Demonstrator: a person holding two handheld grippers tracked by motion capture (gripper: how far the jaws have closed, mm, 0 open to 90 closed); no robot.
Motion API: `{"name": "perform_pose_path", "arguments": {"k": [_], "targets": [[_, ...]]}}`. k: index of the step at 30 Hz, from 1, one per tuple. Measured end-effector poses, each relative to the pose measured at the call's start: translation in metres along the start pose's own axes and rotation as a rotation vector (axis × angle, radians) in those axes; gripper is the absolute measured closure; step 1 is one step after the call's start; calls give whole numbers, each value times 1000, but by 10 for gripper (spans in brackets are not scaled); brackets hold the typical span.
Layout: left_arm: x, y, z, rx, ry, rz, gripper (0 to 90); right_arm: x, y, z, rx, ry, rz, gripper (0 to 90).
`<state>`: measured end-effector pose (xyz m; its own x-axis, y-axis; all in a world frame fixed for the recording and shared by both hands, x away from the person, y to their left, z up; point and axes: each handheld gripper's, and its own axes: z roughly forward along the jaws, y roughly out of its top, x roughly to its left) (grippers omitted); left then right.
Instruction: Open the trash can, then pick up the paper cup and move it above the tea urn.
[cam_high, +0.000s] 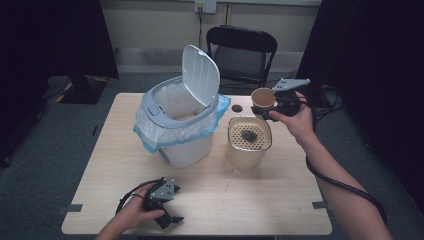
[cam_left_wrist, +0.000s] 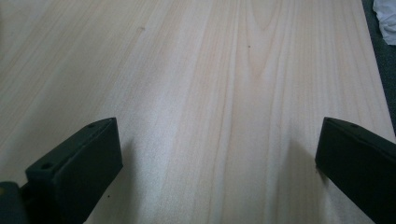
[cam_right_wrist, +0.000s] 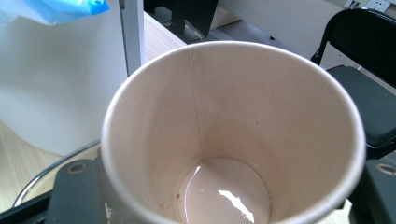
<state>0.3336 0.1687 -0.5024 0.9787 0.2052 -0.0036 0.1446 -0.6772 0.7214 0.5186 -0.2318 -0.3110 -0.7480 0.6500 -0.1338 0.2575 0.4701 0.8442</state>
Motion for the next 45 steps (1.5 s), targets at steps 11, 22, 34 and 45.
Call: {"name": "perform_pose_path", "arguments": {"k": [11,22,34,45], "targets": [[0,0,0,1,0,0,0,-1,3,0,-9,44,38,259],[0,0,0,1,0,1,0,7,10,1,-13,87,24,258],[0,0,0,2,0,-1,0,13,24,-8,-31,124,17,257],[0,0,0,3,-1,-1,0,19,32,-8,-22,152,9,257]]}}
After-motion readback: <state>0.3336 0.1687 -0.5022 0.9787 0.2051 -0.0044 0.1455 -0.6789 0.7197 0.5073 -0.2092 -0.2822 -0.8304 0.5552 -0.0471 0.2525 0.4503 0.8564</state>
